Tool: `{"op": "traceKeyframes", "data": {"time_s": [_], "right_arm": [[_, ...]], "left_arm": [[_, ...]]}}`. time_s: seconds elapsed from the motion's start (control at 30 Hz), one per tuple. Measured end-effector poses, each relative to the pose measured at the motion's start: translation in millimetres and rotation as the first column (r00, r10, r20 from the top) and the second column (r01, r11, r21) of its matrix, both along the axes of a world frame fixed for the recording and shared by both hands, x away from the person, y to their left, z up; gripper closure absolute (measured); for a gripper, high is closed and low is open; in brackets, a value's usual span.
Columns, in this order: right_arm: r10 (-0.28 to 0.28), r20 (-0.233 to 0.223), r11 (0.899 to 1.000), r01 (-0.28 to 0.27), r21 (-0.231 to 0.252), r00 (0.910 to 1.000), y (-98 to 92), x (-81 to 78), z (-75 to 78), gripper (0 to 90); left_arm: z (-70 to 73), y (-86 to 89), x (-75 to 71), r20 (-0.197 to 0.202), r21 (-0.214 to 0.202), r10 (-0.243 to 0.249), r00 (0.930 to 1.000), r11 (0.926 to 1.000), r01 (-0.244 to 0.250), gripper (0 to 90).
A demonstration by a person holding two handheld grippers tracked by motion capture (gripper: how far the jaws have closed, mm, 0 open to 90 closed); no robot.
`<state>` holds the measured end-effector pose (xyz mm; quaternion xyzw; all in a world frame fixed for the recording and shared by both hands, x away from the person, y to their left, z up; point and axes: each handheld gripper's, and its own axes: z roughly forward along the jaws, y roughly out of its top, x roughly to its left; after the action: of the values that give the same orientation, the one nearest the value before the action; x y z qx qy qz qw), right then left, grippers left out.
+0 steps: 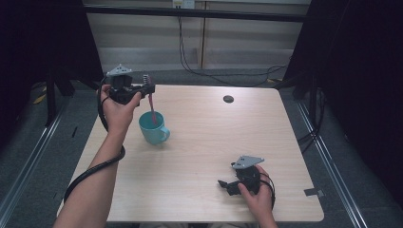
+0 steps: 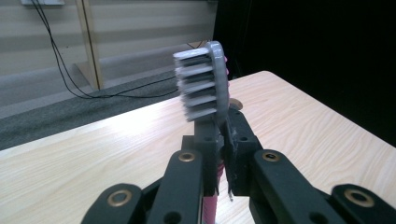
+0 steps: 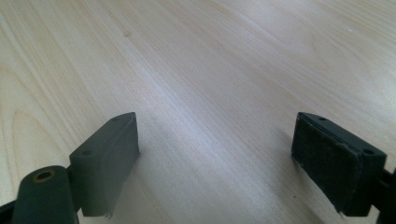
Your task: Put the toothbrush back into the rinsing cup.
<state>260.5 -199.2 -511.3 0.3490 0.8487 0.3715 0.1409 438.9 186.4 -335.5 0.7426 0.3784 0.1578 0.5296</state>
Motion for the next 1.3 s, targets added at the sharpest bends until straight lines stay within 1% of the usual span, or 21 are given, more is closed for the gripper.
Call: {"op": "traceKeyframes", "data": {"time_s": [0.3, 0.33, 0.37, 0.4, 0.43, 0.47, 0.5, 0.53, 0.57, 0.63, 0.7, 0.8, 0.97, 1.0, 1.1, 1.13, 1.17, 1.2, 1.23, 1.27, 1.3], "right_arm": [[0.006, -0.003, 1.0, -0.006, 0.001, 1.0, 0.2, -0.4, 0.1, 14.5], [0.007, -0.003, 1.0, -0.007, 0.001, 1.0, 0.3, -0.4, 0.1, 14.5], [0.006, -0.004, 1.0, -0.006, 0.002, 1.0, 0.3, -0.4, 0.1, 14.5], [0.007, -0.004, 1.0, -0.007, 0.002, 1.0, 0.3, -0.4, 0.1, 14.5], [0.007, -0.004, 1.0, -0.007, 0.002, 1.0, 0.3, -0.4, 0.1, 14.5], [0.008, -0.005, 1.0, -0.008, 0.001, 1.0, 0.2, -0.5, 0.2, 14.5], [0.008, -0.005, 1.0, -0.008, 0.001, 1.0, 0.2, -0.5, 0.2, 14.5], [0.008, -0.004, 1.0, -0.008, 0.0, 1.0, 0.3, -0.6, 0.2, 14.5], [0.008, -0.004, 1.0, -0.008, 0.0, 1.0, 0.3, -0.6, 0.2, 14.5], [0.008, -0.005, 1.0, -0.008, 0.001, 1.0, 0.2, -0.5, 0.2, 14.5], [0.008, -0.005, 1.0, -0.008, 0.001, 1.0, 0.2, -0.5, 0.2, 14.5], [0.008, -0.005, 1.0, -0.008, 0.001, 1.0, 0.4, -0.7, 0.2, 14.5], [0.008, -0.006, 1.0, -0.008, 0.002, 1.0, 0.3, -0.6, 0.2, 14.5], [0.009, -0.005, 1.0, -0.009, 0.001, 0.9999, 0.3, -0.6, 0.2, 14.5], [0.008, -0.005, 1.0, -0.008, 0.001, 1.0, 0.4, -0.7, 0.2, 14.5], [0.008, -0.004, 1.0, -0.008, 0.001, 1.0, 0.4, -0.6, 0.2, 14.5], [0.008, -0.004, 1.0, -0.008, 0.001, 1.0, 0.4, -0.6, 0.2, 14.5], [0.009, -0.004, 1.0, -0.009, 0.001, 1.0, 0.4, -0.6, 0.2, 14.5], [0.009, -0.004, 1.0, -0.009, 0.001, 1.0, 0.4, -0.6, 0.2, 14.5], [0.009, -0.004, 1.0, -0.009, 0.001, 1.0, 0.4, -0.6, 0.2, 14.5], [0.009, -0.003, 1.0, -0.009, 0.001, 1.0, 0.4, -0.6, 0.2, 14.5]], "left_arm": [[-10.4, -5.0, -2.3, 0.013, 0.009, 0.0, 0.9999, 1.0, 0.0, 85.4], [-14.5, -5.6, -3.0, 0.012, 0.016, -0.001, 0.9999, 0.9999, 0.001, 85.4], [-14.5, -5.6, -3.0, 0.012, 0.016, -0.001, 0.9999, 0.9999, 0.001, 85.4], [-20.2, -5.5, -3.8, 0.007, 0.025, -0.001, 1.0, 0.9997, 0.001, 85.4], [-20.2, -5.5, -3.8, 0.007, 0.025, -0.001, 1.0, 0.9997, 0.001, 85.3], [-27.6, -5.3, -5.0, -0.004, 0.029, 0.003, 1.0, 0.9996, -0.003, 85.3], [-27.6, -5.3, -5.0, -0.004, 0.029, 0.003, 1.0, 0.9996, -0.003, 85.3], [-35.4, -5.1, -6.1, -0.02, 0.036, 0.005, 0.9998, 0.9993, -0.004, 85.2], [-35.4, -5.1, -6.1, -0.02, 0.036, 0.005, 0.9998, 0.9993, -0.004, 85.2], [-42.2, -5.0, -6.4, -0.033, 0.052, 0.01, 0.9994, 0.9986, -0.008, 85.2], [-46.6, -5.7, -6.5, -0.043, 0.045, 0.009, 0.999, 0.999, -0.007, 85.2], [-52.1, -8.3, -7.0, -0.054, 0.057, 0.007, 0.9985, 0.9984, -0.004, 84.9], [-58.2, -10.4, -7.4, -0.072, 0.052, 0.003, 0.9974, 0.9986, 0.001, 83.2], [-60.7, -12.7, -7.8, -0.072, 0.072, 0.004, 0.9974, 0.9974, 0.002, 81.8], [-62.6, -14.3, -8.2, -0.063, 0.074, 0.002, 0.998, 0.9973, 0.003, 75.0], [-63.2, -14.6, -8.4, -0.059, 0.082, 0.002, 0.9982, 0.9966, 0.002, 70.8], [-63.6, -14.4, -8.9, -0.054, 0.083, 0.008, 0.9985, 0.9966, -0.004, 70.8], [-63.6, -13.0, -10.2, -0.04, 0.084, 0.018, 0.9991, 0.9964, -0.014, 61.5], [-63.6, -13.0, -10.2, -0.04, 0.084, 0.018, 0.9991, 0.9964, -0.014, 56.3], [-63.1, -11.8, -11.6, -0.027, 0.088, 0.03, 0.9992, 0.9957, -0.027, 56.3], [-62.8, -10.4, -12.7, -0.033, 0.086, 0.033, 0.9989, 0.9959, -0.03, 49.5]]}}
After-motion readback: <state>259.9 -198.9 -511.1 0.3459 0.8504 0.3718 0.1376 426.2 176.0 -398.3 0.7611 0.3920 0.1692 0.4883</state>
